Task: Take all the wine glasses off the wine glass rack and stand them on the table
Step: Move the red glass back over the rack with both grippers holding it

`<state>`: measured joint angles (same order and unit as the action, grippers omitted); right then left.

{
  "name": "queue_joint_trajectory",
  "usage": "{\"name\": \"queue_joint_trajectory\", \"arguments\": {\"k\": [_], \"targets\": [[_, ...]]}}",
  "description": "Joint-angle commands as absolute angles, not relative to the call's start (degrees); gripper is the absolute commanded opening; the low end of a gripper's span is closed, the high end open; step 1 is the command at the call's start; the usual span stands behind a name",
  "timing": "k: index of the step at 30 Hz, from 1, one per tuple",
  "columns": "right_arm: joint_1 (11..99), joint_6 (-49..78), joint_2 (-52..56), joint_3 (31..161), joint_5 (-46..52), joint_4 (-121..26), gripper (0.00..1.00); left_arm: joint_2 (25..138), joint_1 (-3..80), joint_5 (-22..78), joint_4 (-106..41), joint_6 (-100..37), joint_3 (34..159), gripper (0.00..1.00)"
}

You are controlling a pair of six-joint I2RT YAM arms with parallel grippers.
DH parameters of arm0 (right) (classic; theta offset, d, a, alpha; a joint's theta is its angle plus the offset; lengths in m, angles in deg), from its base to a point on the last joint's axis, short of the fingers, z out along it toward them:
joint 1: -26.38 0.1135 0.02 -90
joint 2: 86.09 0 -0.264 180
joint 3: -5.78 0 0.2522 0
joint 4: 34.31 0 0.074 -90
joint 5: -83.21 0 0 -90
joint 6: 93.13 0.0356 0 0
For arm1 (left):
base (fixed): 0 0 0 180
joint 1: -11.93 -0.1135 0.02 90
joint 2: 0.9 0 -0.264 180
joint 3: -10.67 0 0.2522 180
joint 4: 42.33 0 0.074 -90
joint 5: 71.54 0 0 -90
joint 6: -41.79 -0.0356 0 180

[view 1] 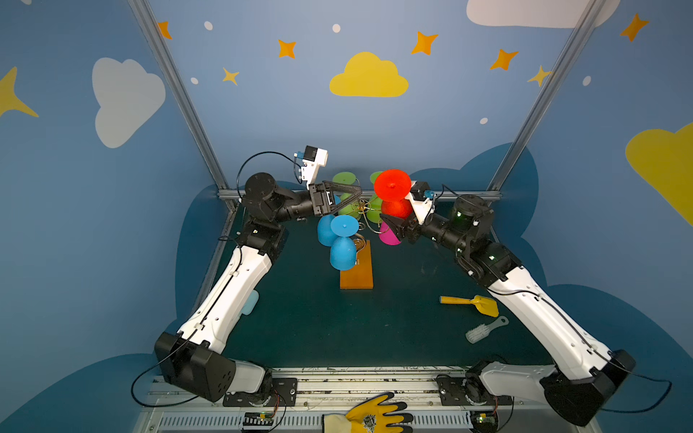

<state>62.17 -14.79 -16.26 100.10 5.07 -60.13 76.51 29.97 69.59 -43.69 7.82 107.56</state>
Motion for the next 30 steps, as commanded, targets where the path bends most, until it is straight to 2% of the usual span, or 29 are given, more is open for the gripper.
{"name": "queue_joint_trajectory", "arguments": {"k": [1, 5, 13, 19, 24, 30], "targets": [[63.0, -11.2, -19.4, 104.6, 1.0, -71.9, 0.53, 71.8, 31.0, 56.0, -31.2, -16.7, 106.6, 0.69], [63.4, -8.4, -18.7, 110.3, -2.5, -84.4, 0.51, 69.6, 32.7, 45.7, -28.8, -32.9, 104.3, 0.69], [65.2, -5.9, -15.8, 116.9, -3.6, -97.6, 0.48, 68.5, 38.2, 35.2, -42.3, -61.3, 96.5, 0.65], [66.7, -5.5, -12.8, 119.3, -4.7, -100.7, 0.47, 70.0, 39.4, 39.9, -53.3, -71.1, 92.7, 0.62], [67.8, -5.8, -10.3, 121.2, -4.2, -101.4, 0.47, 71.3, 39.7, 46.3, -53.0, -76.9, 92.7, 0.63], [68.9, -5.5, -7.7, 122.1, -3.5, -101.3, 0.47, 72.1, 40.2, 48.4, -54.6, -78.1, 92.7, 0.63]]}}
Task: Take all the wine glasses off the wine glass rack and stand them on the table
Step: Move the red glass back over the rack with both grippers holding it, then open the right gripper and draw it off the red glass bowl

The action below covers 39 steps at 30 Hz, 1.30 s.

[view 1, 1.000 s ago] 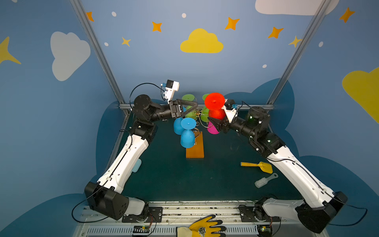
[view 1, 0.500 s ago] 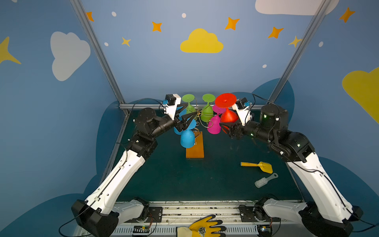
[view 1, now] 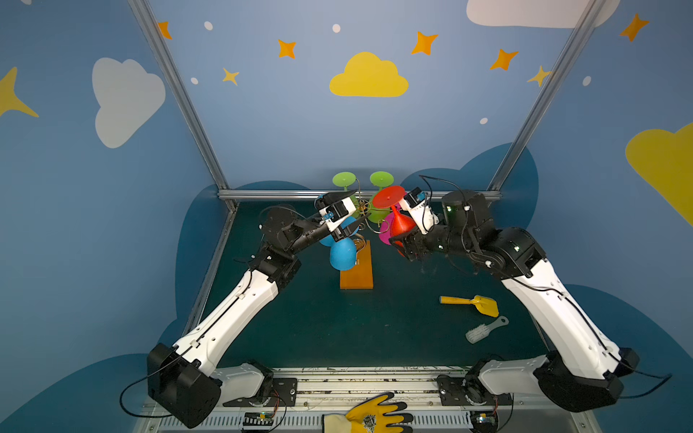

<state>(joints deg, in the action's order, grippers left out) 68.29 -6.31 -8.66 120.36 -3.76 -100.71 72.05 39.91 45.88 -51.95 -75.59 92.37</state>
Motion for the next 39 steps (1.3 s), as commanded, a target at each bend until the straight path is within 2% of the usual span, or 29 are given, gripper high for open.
{"name": "queue_joint_trajectory", "arguments": {"k": [1, 10, 15, 19, 20, 21, 22, 26, 30, 39], "targets": [[69.1, -5.4, -7.2, 122.3, -3.5, -101.3, 0.46, 72.2, 40.3, 48.3, -54.9, -78.3, 92.7, 0.63], [70.4, -5.1, -4.6, 124.4, -2.7, -102.9, 0.46, 73.5, 41.0, 48.8, -56.2, -80.1, 94.1, 0.55], [70.6, -4.7, -4.6, 124.2, -2.5, -103.1, 0.46, 73.9, 41.3, 49.5, -55.9, -80.6, 94.0, 0.44], [70.7, -4.4, -4.7, 123.8, -2.3, -103.1, 0.46, 73.7, 41.5, 49.0, -55.2, -81.9, 94.3, 0.25], [70.8, -4.4, -4.7, 123.7, -2.3, -103.1, 0.46, 73.6, 41.5, 49.0, -55.0, -82.2, 94.4, 0.18], [70.8, -4.3, -4.7, 123.6, -2.2, -103.1, 0.47, 73.5, 41.5, 48.8, -54.8, -82.2, 94.5, 0.07], [70.8, -4.2, -4.8, 123.5, -2.1, -103.0, 0.47, 73.4, 41.5, 48.3, -54.5, -82.1, 94.6, 0.03], [70.7, -3.8, -5.5, 123.0, -1.4, -102.3, 0.55, 72.6, 41.5, 46.8, -55.1, -81.3, 94.3, 0.03], [70.5, -2.4, -7.4, 121.2, -0.9, -99.8, 0.78, 72.2, 41.5, 44.4, -54.8, -79.9, 94.0, 0.03], [67.4, 2.7, -15.2, 113.0, 6.0, -87.1, 0.89, 69.5, 41.5, 33.7, -54.1, -67.5, 91.1, 0.03]]}}
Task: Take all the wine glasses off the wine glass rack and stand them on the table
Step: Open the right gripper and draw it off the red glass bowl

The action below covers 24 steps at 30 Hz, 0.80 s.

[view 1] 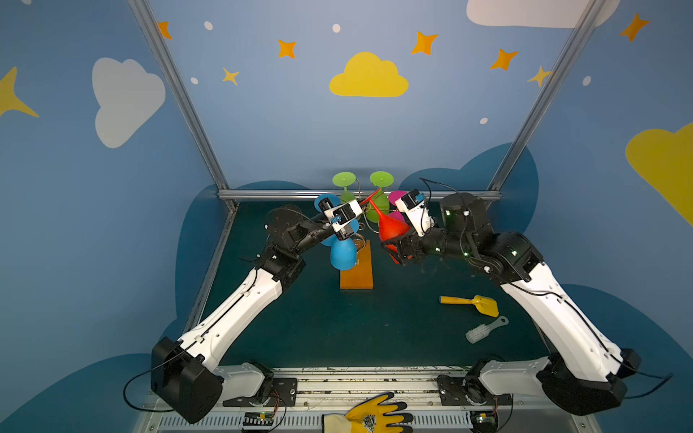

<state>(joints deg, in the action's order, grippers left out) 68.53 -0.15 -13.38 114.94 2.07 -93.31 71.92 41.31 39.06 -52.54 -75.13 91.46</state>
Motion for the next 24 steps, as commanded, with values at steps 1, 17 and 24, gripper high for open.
{"name": "queue_joint_trajectory", "arguments": {"k": [1, 17, 24], "targets": [[66.8, 3.4, -15.9, 112.1, 7.2, -85.7, 0.90, 69.3, 41.5, 32.7, -53.8, -66.0, 91.0, 0.03], [53.9, 16.2, -31.6, 98.3, 22.2, -70.5, 0.90, 69.4, 40.8, 26.1, -50.0, -48.0, 90.7, 0.03], [49.5, 19.0, -32.7, 95.9, 21.9, -69.2, 0.79, 68.9, 40.4, 27.1, -49.6, -46.2, 90.7, 0.03]]}}
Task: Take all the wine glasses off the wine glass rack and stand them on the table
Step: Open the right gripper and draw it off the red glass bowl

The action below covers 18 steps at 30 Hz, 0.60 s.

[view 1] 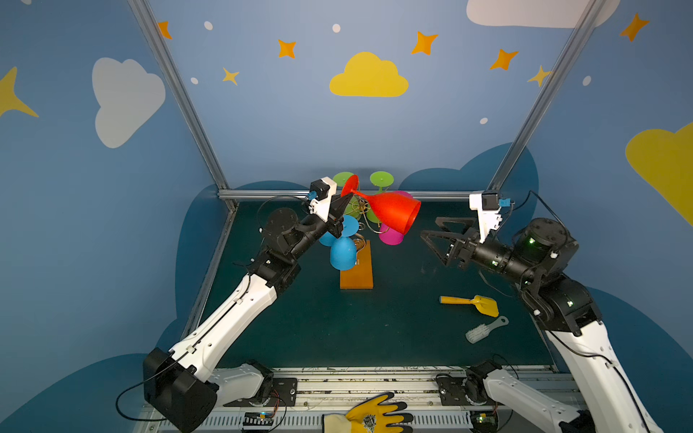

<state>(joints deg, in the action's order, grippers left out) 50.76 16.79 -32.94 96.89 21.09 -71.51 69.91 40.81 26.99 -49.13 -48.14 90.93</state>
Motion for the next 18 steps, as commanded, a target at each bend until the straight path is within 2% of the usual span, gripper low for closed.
{"name": "queue_joint_trajectory", "arguments": {"k": [1, 5, 8, 18], "targets": [[48.9, 19.5, -32.4, 95.8, 22.0, -68.8, 0.75, 68.9, 40.4, 27.3, -49.6, -45.9, 90.7, 0.03], [46.0, 21.2, -30.2, 96.6, 23.3, -68.3, 0.64, 69.0, 40.3, 28.3, -49.4, -44.9, 90.9, 0.03], [45.0, 22.6, -28.5, 97.0, 25.4, -66.3, 0.60, 69.1, 40.3, 28.7, -49.5, -44.3, 91.0, 0.03], [45.0, 25.8, -24.8, 97.9, 29.1, -61.6, 0.56, 70.0, 40.2, 29.4, -49.2, -43.3, 91.8, 0.03]]}}
